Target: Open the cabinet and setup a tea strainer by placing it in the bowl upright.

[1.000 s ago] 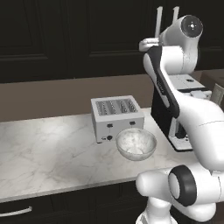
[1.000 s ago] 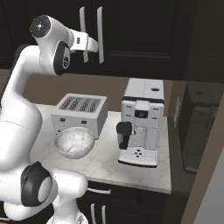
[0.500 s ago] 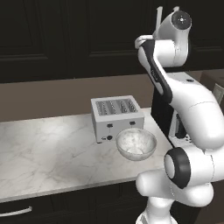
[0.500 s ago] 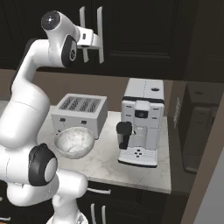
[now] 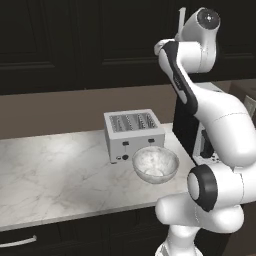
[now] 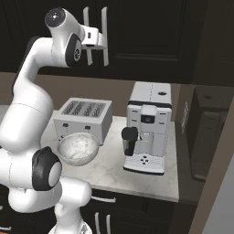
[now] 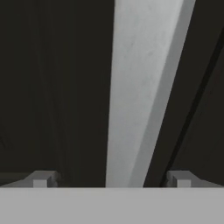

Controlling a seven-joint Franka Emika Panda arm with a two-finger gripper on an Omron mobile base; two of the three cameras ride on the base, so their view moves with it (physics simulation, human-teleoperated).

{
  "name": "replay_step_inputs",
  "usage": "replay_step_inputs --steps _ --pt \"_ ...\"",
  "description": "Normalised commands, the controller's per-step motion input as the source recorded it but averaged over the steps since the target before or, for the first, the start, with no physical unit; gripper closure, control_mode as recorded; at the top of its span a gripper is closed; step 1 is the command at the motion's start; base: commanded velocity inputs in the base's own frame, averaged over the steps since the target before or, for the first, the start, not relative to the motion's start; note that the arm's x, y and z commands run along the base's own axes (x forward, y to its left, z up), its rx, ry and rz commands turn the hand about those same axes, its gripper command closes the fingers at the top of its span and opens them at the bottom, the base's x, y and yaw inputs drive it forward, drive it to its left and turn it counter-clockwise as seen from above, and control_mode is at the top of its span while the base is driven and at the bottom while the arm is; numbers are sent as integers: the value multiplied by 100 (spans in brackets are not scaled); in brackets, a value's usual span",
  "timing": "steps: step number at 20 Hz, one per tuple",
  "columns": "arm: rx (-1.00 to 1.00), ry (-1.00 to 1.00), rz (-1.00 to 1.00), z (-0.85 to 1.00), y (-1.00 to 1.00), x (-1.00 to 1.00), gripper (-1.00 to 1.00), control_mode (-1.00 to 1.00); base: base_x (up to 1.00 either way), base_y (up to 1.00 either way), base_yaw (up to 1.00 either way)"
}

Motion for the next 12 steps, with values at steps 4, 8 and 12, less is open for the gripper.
replay_step_inputs --steps 4,8,12 --pt "0 0 0 -3 0 28 -100 -100 0 0 0" --pt "0 0 0 -8 0 26 100 -100 0 0 0" --pt "0 0 0 -9 0 25 100 -100 0 0 0"
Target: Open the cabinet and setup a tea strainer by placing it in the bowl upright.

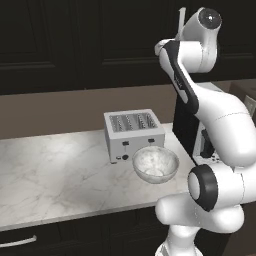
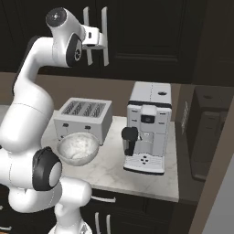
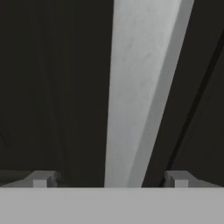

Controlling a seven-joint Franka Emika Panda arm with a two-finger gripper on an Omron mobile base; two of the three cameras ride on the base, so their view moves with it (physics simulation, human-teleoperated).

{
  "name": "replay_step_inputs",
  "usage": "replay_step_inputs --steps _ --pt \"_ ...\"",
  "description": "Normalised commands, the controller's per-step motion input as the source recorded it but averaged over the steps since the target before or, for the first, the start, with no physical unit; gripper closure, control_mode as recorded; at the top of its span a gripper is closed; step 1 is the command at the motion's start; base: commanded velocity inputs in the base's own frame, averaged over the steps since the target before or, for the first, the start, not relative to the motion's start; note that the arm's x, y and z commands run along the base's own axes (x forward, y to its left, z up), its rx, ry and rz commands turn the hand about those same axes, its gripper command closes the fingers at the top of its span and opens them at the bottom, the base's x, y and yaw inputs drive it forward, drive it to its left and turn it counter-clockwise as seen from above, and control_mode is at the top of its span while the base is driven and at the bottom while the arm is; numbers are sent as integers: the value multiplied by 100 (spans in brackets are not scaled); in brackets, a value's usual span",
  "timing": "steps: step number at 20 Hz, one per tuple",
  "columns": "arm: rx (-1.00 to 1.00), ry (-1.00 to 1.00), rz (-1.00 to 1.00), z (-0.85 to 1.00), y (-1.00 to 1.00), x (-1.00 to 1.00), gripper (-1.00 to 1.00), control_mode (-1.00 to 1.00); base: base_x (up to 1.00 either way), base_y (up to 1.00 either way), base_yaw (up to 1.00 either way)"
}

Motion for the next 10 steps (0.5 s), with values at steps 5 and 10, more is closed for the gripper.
replay_step_inputs --steps 5,10 --pt "0 -3 0 -4 0 24 100 -100 0 0 0" --pt "0 -5 0 -1 0 15 100 -100 0 0 0"
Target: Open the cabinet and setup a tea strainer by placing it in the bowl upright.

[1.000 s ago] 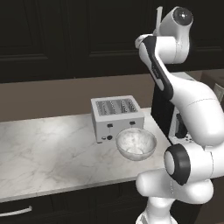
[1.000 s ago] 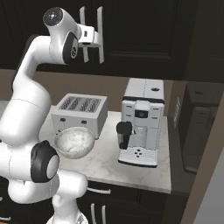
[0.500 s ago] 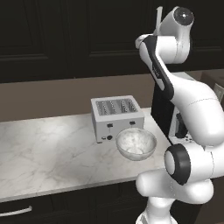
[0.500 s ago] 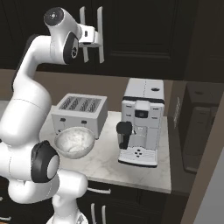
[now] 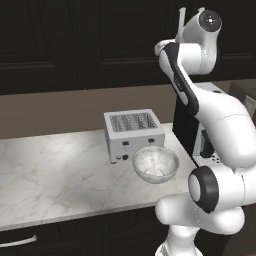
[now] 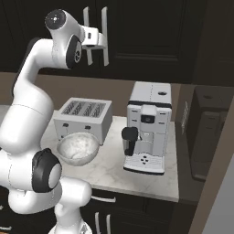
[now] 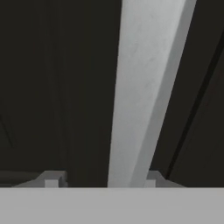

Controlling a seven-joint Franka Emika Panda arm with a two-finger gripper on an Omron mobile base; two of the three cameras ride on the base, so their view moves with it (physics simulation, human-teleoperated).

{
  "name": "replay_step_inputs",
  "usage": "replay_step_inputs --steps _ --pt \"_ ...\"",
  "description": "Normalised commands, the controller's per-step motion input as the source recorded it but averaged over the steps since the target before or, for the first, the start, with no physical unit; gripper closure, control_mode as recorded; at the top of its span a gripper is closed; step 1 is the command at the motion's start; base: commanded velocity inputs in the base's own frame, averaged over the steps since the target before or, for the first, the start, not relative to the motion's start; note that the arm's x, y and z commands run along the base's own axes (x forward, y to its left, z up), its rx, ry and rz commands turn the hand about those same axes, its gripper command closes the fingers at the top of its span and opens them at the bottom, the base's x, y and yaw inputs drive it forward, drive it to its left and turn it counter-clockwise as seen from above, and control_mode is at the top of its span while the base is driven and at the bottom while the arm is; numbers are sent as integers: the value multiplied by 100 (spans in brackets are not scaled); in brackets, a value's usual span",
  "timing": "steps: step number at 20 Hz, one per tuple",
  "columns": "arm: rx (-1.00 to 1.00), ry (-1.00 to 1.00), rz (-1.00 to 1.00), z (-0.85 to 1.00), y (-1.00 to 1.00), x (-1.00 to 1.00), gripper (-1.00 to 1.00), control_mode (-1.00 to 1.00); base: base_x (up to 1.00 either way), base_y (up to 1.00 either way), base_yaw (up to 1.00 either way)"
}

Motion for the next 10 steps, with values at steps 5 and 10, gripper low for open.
replay_step_inputs --steps 5,10 --pt "0 -3 0 -1 -2 0 100 -100 0 0 0" --pt "0 -4 0 0 0 0 100 -100 0 0 0"
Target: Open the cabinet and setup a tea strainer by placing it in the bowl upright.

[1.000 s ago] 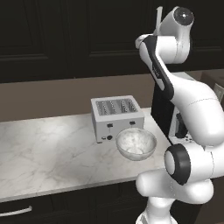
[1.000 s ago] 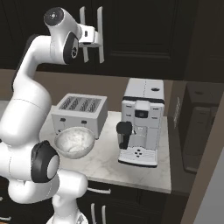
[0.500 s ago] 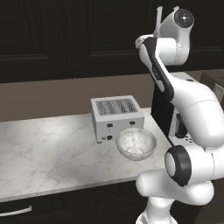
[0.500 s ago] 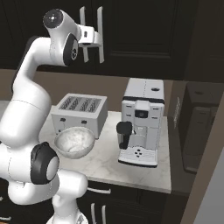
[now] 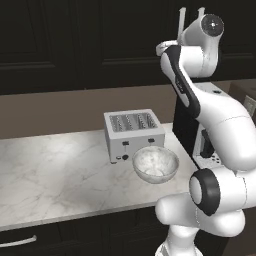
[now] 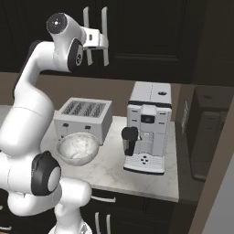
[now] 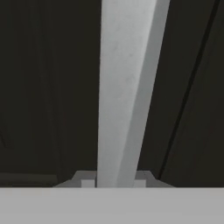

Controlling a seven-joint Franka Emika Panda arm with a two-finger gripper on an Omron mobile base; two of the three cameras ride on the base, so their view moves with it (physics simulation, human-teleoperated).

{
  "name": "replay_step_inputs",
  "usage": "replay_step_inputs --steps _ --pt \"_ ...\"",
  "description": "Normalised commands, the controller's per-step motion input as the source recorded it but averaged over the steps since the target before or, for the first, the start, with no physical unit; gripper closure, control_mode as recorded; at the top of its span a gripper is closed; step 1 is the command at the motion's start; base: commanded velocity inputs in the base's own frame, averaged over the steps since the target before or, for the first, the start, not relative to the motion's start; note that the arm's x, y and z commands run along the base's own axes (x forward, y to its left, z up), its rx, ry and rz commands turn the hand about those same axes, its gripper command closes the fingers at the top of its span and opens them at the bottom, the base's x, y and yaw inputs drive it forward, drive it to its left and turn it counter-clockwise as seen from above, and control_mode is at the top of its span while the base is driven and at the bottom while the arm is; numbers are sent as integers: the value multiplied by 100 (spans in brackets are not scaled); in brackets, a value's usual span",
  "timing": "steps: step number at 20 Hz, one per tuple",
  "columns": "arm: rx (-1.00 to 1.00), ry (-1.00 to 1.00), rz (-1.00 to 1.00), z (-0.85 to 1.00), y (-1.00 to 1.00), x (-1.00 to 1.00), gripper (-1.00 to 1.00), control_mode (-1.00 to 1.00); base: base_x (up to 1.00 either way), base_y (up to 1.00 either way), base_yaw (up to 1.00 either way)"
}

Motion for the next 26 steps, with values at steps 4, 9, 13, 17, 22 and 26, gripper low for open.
replay_step_inputs --steps 4,9,13,17,22,26 --pt "0 0 0 0 0 0 100 -100 0 0 0" --pt "0 0 -6 0 11 -11 100 -100 0 0 0" --pt "0 0 -11 0 23 -51 100 -100 0 0 0" --pt "0 -1 -12 0 28 -74 100 -100 0 0 0" --pt "0 0 -9 3 26 -86 100 -100 0 0 0" --pt "0 0 -8 6 28 -93 100 -100 0 0 0"
